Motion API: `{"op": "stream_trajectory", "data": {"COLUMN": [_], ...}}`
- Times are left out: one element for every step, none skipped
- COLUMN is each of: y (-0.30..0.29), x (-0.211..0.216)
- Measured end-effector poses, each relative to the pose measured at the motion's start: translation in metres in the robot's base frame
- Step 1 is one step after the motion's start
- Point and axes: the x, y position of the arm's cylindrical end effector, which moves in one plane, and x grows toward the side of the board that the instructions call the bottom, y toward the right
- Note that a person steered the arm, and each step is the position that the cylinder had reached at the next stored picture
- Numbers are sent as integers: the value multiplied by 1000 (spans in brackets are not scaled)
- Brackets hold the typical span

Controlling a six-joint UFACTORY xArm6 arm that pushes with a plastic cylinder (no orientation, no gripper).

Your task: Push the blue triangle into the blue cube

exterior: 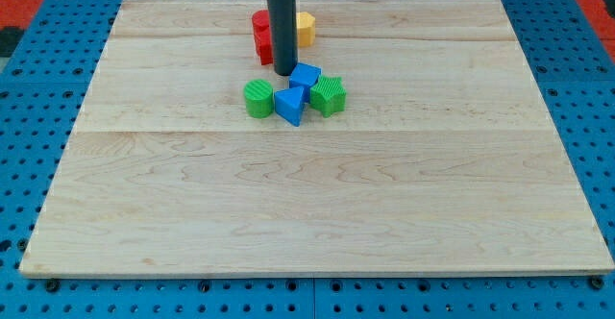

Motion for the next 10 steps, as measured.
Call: {"op": "stream_trajectory", "data": {"y": [59,76,83,108,52,13,15,0,-48,-61], "x": [-9,22,55,42,39,52,55,20,25,51]}}
